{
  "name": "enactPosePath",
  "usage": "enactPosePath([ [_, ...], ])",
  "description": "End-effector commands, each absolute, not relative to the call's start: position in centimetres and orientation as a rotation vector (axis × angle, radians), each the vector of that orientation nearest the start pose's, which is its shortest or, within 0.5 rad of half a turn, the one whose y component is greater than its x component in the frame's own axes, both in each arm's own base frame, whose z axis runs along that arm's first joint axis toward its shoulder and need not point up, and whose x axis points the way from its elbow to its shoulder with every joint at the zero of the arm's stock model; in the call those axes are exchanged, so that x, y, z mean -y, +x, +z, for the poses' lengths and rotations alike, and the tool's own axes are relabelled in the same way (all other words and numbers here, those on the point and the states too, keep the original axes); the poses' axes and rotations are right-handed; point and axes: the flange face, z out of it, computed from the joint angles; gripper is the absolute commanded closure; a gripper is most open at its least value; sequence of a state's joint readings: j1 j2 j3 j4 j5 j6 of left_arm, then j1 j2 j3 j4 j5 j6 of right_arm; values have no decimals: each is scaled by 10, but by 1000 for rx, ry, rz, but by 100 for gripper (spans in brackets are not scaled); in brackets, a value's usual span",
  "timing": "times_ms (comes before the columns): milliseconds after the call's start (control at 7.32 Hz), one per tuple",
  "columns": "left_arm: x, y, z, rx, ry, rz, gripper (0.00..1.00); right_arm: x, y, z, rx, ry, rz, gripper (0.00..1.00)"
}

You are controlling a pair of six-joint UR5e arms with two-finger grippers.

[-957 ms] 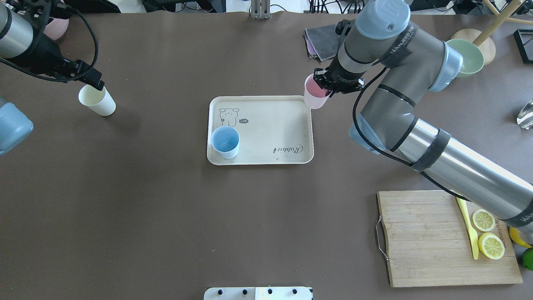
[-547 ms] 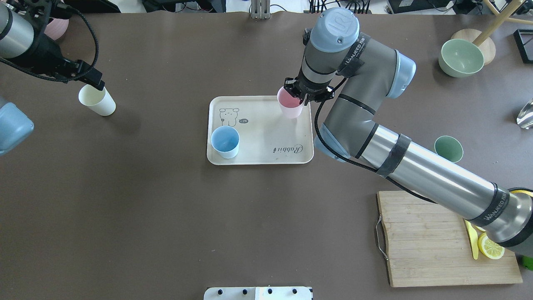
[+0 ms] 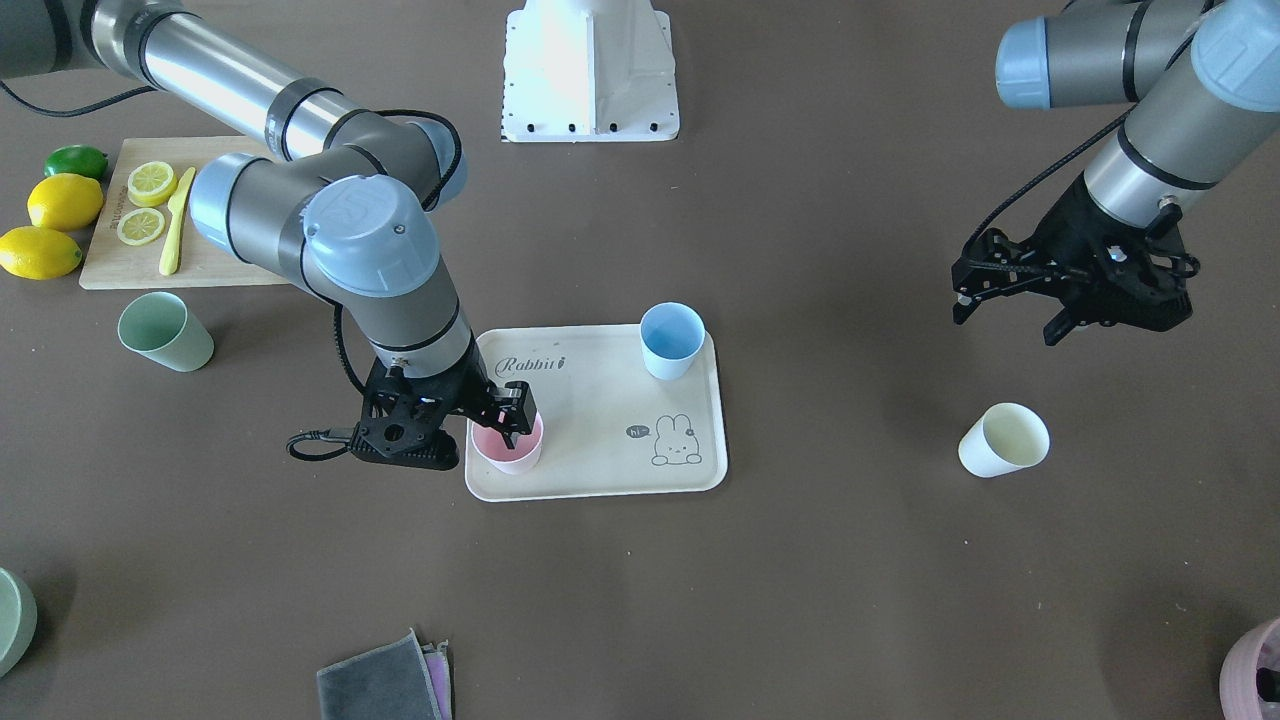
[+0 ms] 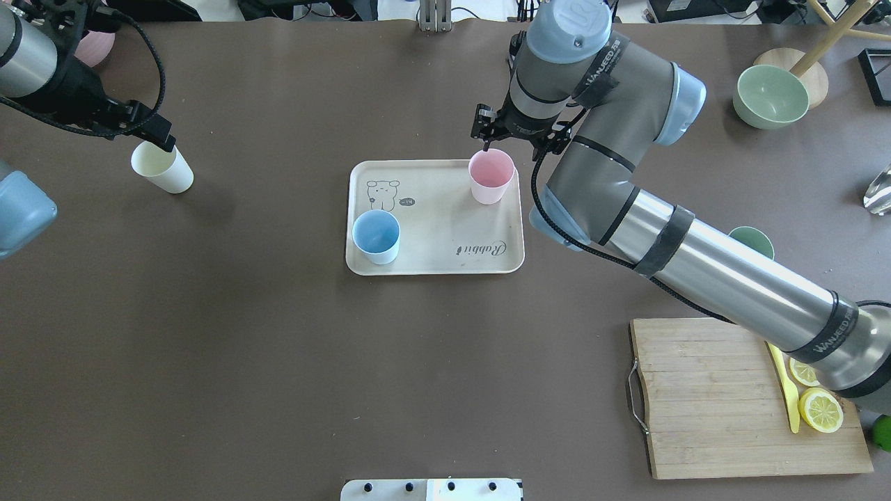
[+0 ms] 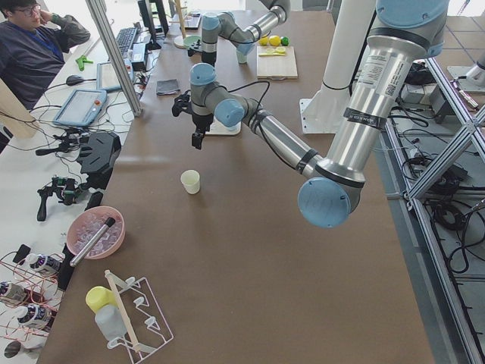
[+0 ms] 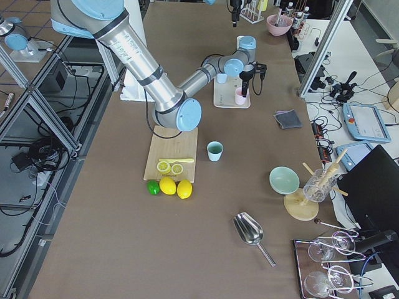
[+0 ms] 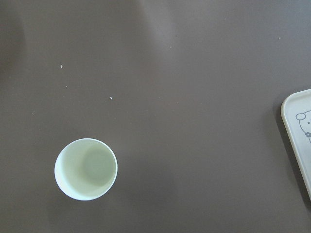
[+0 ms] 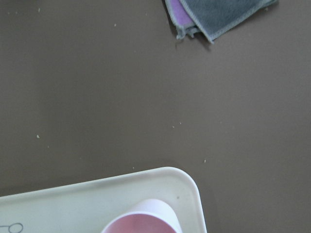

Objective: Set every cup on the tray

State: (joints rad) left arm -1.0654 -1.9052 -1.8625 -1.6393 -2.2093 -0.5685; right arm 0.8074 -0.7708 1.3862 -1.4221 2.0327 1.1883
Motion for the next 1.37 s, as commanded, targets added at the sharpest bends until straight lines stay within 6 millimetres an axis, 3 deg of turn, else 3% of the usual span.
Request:
enactPosePath([
  [0, 571, 200, 359, -832, 247, 153, 2, 652, -357, 243, 916, 52, 158, 0],
  [137, 585, 200, 382, -803, 238, 194, 2, 659, -307, 262, 878, 62, 105, 0],
  [273, 599, 204, 404, -785, 214, 200, 2, 646, -259, 292, 837, 97, 28, 0],
  [410, 609, 208, 420, -773, 202, 215, 2, 637, -208, 311, 825, 100, -12, 0],
  [547, 621, 214, 449, -780, 222, 222, 2, 628, -161, 326, 815, 116, -61, 0],
  [683, 631, 221, 483, -796, 252, 225, 2, 615, -142, 344, 802, 129, -97, 0],
  [1230, 624, 255, 495, -803, 243, 273, 3, 612, -139, 347, 798, 132, -100, 0],
])
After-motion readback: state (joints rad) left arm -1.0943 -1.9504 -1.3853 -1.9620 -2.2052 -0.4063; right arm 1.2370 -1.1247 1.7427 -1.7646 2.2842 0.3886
